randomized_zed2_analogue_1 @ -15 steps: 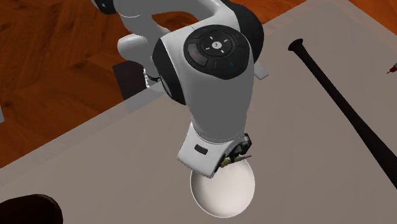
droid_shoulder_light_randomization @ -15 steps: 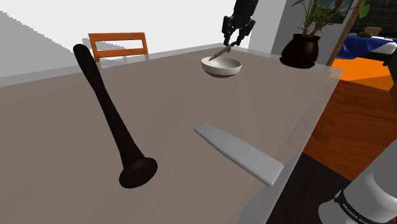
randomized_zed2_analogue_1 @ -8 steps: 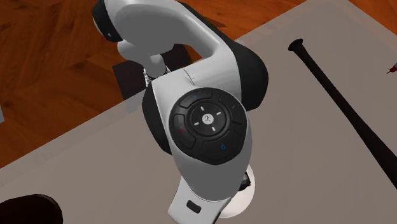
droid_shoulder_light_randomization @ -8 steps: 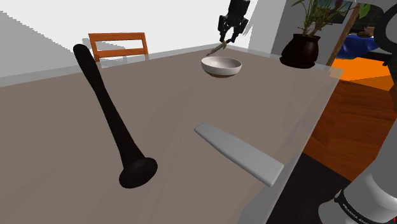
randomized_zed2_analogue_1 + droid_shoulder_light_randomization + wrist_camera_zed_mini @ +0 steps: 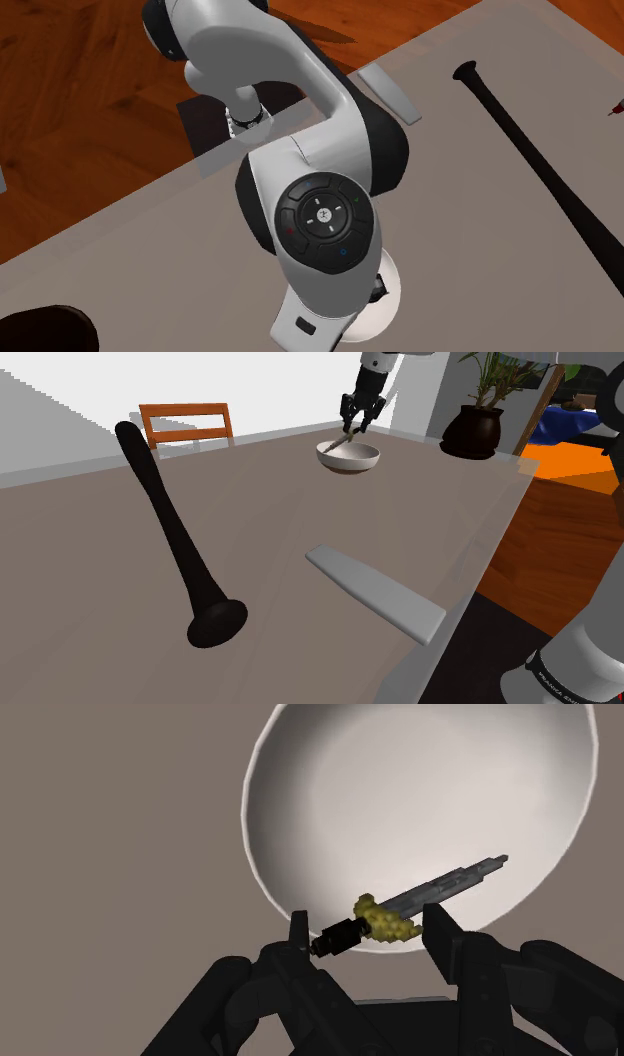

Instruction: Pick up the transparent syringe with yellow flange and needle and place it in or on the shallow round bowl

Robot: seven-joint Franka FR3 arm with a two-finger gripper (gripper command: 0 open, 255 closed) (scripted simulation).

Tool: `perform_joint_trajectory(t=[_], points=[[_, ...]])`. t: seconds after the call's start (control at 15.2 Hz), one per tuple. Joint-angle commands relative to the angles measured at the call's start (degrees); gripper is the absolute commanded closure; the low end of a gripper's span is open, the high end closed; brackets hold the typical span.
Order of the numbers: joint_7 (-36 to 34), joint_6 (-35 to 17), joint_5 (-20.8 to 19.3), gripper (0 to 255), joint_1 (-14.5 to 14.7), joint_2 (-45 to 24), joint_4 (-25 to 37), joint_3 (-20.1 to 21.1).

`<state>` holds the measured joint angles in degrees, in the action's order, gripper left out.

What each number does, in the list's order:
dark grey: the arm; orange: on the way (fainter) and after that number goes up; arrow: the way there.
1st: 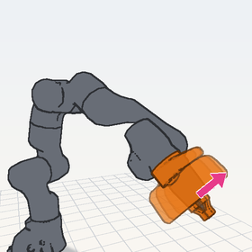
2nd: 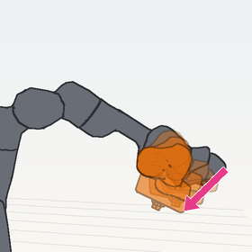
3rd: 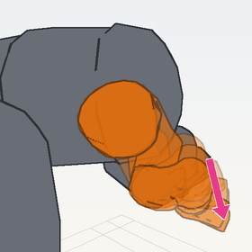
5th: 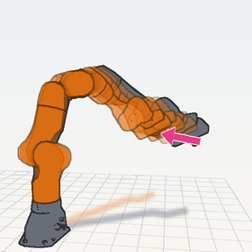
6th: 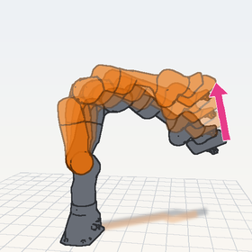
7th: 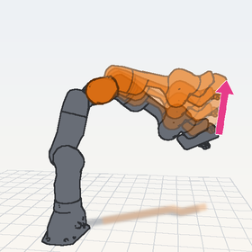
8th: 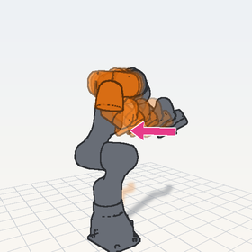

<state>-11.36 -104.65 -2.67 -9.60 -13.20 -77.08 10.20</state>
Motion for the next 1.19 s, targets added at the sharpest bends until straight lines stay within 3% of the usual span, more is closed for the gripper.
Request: perform_joint_trajectory(t=[0.0,0.33,0.79,0.86,1.12], points=[[0.12,-1.86,0.17,255,-0.18,0.71,-2.53,-0.05],[0.15,-6.06,0.31,255,-0.36,1.51,-7.53,-0.1],[0.15,-6.06,0.32,255,-0.34,1.51,-7.53,-0.12],[0.13,-6.1,0.31,0,-0.33,1.52,-7.58,-0.11],[0.15,-6.17,0.32,0,-0.34,1.54,-7.67,-0.12]])
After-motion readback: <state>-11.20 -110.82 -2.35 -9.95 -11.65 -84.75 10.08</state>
